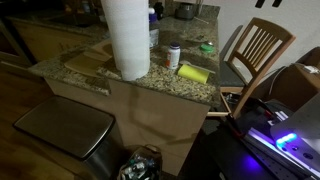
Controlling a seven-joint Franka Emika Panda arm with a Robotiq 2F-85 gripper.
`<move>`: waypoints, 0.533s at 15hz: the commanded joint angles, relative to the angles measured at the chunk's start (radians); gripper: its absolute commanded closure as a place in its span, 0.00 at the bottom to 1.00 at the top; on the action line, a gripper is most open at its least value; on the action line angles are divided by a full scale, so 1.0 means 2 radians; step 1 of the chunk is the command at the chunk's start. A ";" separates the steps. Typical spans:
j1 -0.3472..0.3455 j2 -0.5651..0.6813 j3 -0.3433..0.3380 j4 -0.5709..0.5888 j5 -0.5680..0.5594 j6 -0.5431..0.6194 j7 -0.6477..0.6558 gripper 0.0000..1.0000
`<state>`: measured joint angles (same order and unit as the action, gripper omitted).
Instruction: Move the green lid backwards
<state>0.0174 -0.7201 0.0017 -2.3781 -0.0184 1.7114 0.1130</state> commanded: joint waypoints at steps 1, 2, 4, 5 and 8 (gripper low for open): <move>-0.026 -0.007 0.012 -0.011 0.021 0.053 0.067 0.00; -0.032 -0.007 0.015 -0.013 0.021 0.065 0.091 0.00; -0.037 -0.005 0.019 -0.011 0.030 0.065 0.127 0.00; -0.027 -0.004 0.011 -0.010 0.052 0.059 0.121 0.00; -0.032 0.000 0.017 -0.002 0.047 0.053 0.113 0.00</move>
<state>-0.0226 -0.7205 0.0193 -2.3841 0.0623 1.8210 0.3515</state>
